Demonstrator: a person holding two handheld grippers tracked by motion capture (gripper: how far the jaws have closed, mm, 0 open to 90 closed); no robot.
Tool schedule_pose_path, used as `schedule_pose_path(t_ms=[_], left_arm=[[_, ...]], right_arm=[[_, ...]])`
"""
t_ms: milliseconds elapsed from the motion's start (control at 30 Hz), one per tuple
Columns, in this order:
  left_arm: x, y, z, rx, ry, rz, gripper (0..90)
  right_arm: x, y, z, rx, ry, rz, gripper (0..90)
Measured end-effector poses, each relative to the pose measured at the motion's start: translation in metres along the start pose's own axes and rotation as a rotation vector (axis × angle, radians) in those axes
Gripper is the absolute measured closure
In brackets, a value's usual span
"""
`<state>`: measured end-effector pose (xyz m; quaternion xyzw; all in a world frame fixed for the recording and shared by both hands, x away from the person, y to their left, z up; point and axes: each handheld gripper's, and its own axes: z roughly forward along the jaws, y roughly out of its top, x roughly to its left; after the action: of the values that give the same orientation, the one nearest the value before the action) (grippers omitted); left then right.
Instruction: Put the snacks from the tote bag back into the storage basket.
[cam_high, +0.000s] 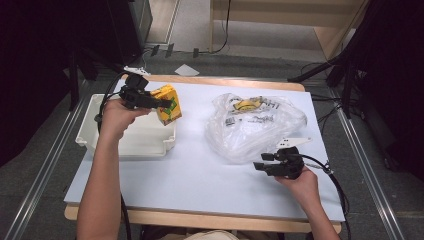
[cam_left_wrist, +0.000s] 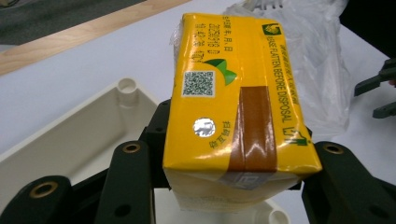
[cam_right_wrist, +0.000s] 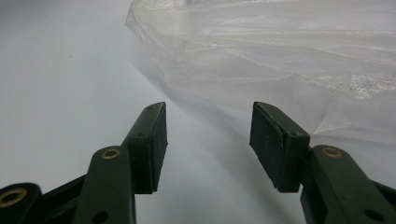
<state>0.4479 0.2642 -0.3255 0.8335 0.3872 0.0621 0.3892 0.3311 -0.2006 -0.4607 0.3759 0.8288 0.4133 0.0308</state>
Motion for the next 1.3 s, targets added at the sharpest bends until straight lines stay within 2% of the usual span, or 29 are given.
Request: schedule_pose_path(t_ms=[300, 433, 600, 900, 1167, 1300], left_arm=[[0.015, -0.008, -0.003, -0.008, 0.055, -0.02, 52.6], [0.023, -0.012, -0.001, 0.004, 0.074, -0.034, 52.6], [0.03, -0.016, 0.006, 0.015, 0.084, -0.052, 52.6], [0.041, -0.021, 0.022, 0.032, 0.125, -0.055, 52.5], [0.051, -0.029, 0.039, 0.063, 0.159, -0.085, 52.5], [0.052, -0.031, 0.047, 0.07, 0.154, -0.091, 52.5]], right_arm=[[0.0, 0.0, 0.001, 0.002, 0.001, -0.001, 46.9], [0.0, 0.0, 0.001, 0.004, 0.001, -0.001, 46.9], [0.0, 0.0, 0.001, 0.004, 0.0, 0.0, 47.0], [0.0, 0.0, 0.003, 0.006, 0.006, -0.006, 46.9], [0.0, -0.001, 0.002, 0.008, 0.004, -0.003, 46.8], [0.0, -0.001, 0.003, 0.01, 0.005, -0.001, 46.9]])
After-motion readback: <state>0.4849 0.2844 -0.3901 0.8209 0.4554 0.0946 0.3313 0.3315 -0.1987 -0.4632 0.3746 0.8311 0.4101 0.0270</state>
